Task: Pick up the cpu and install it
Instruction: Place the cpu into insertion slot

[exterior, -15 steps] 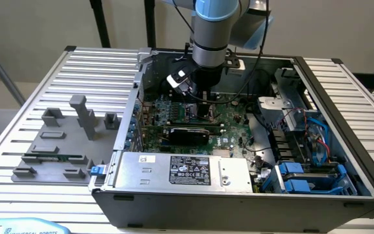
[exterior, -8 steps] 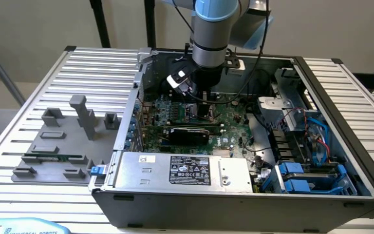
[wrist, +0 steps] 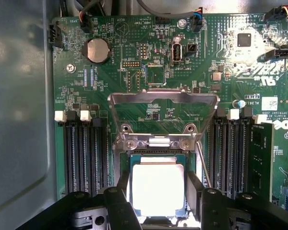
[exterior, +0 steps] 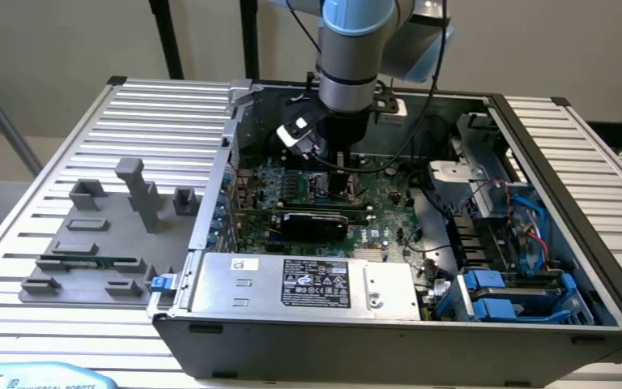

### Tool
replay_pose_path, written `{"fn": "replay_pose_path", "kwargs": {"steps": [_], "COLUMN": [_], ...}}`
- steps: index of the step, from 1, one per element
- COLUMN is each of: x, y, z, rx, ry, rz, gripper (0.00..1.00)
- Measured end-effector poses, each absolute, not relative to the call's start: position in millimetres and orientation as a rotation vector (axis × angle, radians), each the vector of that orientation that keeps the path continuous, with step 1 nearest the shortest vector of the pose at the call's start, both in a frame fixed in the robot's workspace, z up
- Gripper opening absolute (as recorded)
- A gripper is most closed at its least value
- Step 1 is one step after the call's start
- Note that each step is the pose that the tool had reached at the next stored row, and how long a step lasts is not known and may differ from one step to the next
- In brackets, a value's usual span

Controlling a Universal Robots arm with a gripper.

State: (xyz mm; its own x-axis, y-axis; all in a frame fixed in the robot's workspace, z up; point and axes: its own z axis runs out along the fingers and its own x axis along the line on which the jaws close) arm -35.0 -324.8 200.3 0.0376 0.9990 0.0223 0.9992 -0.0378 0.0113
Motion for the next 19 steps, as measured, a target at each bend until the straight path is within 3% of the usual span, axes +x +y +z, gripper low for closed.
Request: {"fn": "replay_pose_path", "kwargs": {"steps": [19], "x": [-39.2], "y": [-321.1], "z": [199.9], "rx": [-2.284], "ry": [-2.201], "rz": [-0.031], "gripper": [0.55]}}
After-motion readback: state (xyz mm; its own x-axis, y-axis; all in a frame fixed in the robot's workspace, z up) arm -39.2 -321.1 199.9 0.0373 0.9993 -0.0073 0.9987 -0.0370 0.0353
